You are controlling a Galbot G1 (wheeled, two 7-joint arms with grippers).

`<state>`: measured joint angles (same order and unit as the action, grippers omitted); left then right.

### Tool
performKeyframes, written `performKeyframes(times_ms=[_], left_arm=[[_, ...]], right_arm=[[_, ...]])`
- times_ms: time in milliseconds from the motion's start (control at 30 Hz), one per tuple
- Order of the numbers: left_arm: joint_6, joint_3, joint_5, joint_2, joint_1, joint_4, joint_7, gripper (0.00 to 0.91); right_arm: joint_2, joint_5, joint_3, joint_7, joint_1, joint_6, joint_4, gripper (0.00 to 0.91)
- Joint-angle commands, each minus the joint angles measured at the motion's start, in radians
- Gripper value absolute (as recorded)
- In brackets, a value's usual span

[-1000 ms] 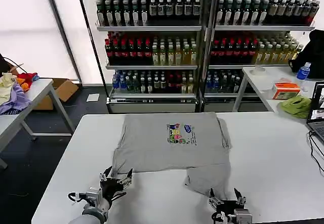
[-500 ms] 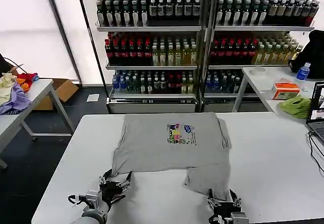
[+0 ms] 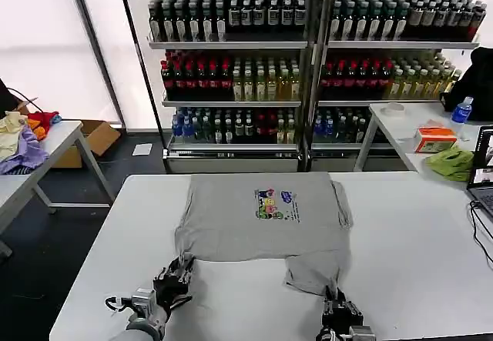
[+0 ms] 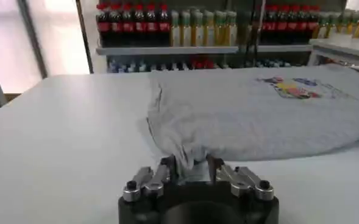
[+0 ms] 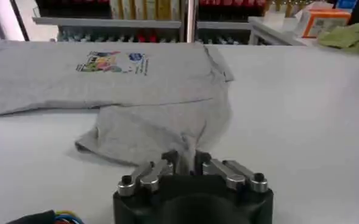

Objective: Fold and organize the clothes.

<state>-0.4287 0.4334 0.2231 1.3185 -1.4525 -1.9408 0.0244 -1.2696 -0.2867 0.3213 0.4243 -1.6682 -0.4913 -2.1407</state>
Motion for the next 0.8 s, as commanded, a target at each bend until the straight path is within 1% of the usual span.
performKeyframes(times_ms=[33,167,267,367,500,600,800], left_arm=[[0.013,0.000,0.001,0.004,0.004,0.007,-0.002,0.000],[0.041,0.002,0.000,0.009,0.012,0.002,0.000,0.000],[0.057,0.002,-0.002,0.014,0.021,-0.002,0.003,0.000],[0.096,0.002,-0.001,0.022,0.033,-0.002,0.008,0.000],[0.152,0.001,0.003,0.030,0.044,-0.016,0.012,0.000],[0.176,-0.001,0.008,0.033,0.061,-0.029,0.017,0.000],[0.185,-0.009,0.009,0.032,0.088,-0.013,0.019,0.000]], right_arm=[[0.000,0.007,0.005,-0.005,0.001,0.003,-0.030,0.000],[0.000,0.018,0.016,-0.013,0.008,0.007,-0.073,0.000],[-0.007,0.008,0.020,-0.005,0.017,0.007,-0.089,0.000],[-0.011,0.009,0.025,-0.008,0.024,0.008,-0.104,0.000],[-0.016,0.017,0.047,-0.026,0.041,0.033,-0.128,0.000],[-0.023,0.010,0.062,-0.029,0.066,0.029,-0.139,0.000],[-0.036,0.007,0.065,-0.027,0.132,0.018,-0.110,0.000]])
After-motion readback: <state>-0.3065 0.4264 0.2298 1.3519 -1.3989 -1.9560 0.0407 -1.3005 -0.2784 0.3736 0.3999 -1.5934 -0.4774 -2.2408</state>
